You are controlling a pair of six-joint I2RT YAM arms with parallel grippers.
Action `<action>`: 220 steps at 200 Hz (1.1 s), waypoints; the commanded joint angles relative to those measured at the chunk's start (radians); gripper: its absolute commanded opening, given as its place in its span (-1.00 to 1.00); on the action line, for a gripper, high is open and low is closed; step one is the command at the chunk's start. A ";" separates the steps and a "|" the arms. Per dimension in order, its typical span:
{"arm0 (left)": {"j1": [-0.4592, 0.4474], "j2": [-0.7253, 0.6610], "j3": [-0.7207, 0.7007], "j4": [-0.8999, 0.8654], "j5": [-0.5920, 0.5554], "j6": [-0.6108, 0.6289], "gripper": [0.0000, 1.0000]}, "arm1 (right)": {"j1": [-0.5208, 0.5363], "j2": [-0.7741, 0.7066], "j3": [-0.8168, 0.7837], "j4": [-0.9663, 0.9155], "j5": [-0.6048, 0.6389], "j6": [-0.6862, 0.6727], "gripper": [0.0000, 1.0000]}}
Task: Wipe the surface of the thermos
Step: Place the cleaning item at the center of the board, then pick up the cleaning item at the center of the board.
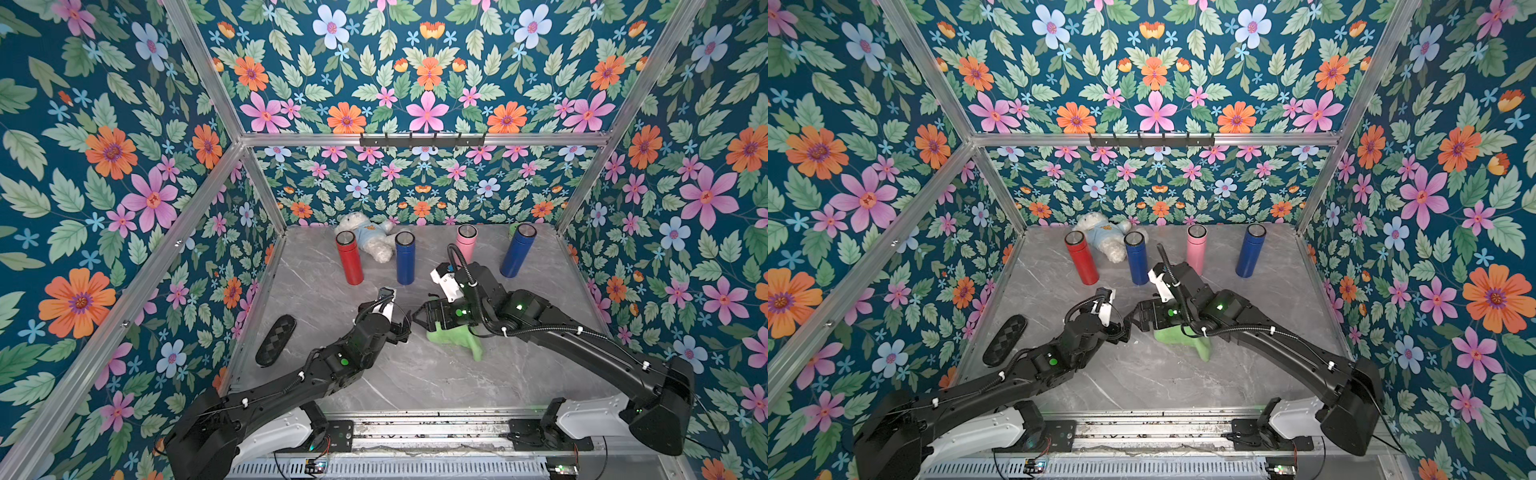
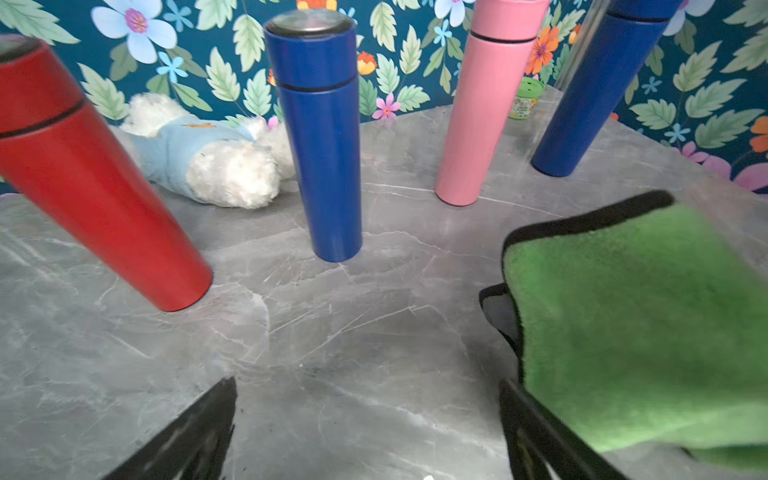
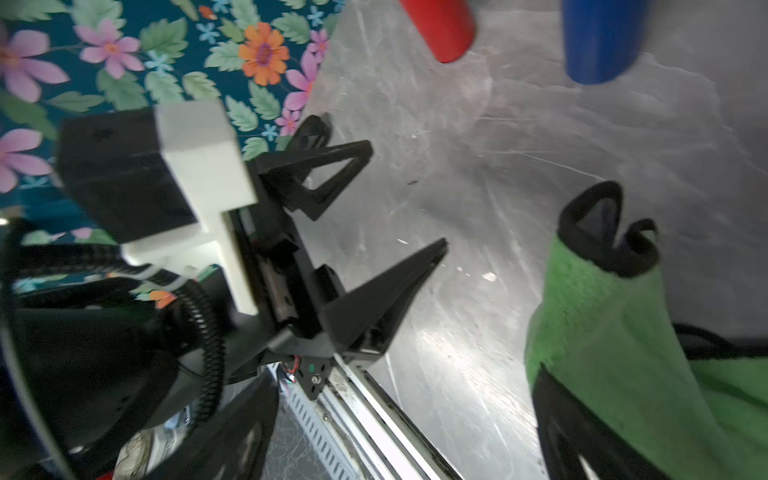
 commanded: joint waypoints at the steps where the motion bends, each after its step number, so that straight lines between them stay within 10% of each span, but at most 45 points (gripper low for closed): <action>1: 0.003 -0.059 -0.019 -0.048 -0.076 -0.035 0.99 | 0.017 0.036 0.046 0.108 -0.089 0.001 0.87; 62: 0.006 -0.120 -0.036 -0.062 -0.026 -0.023 0.99 | 0.017 -0.029 0.033 -0.024 0.091 0.004 0.86; 160: -0.052 0.386 0.125 -0.043 0.505 -0.001 0.99 | -0.210 -0.291 -0.013 -0.243 0.188 -0.002 0.83; 220: -0.112 0.626 0.279 -0.166 0.565 0.005 0.99 | -0.331 -0.257 0.135 -0.304 0.162 -0.078 0.83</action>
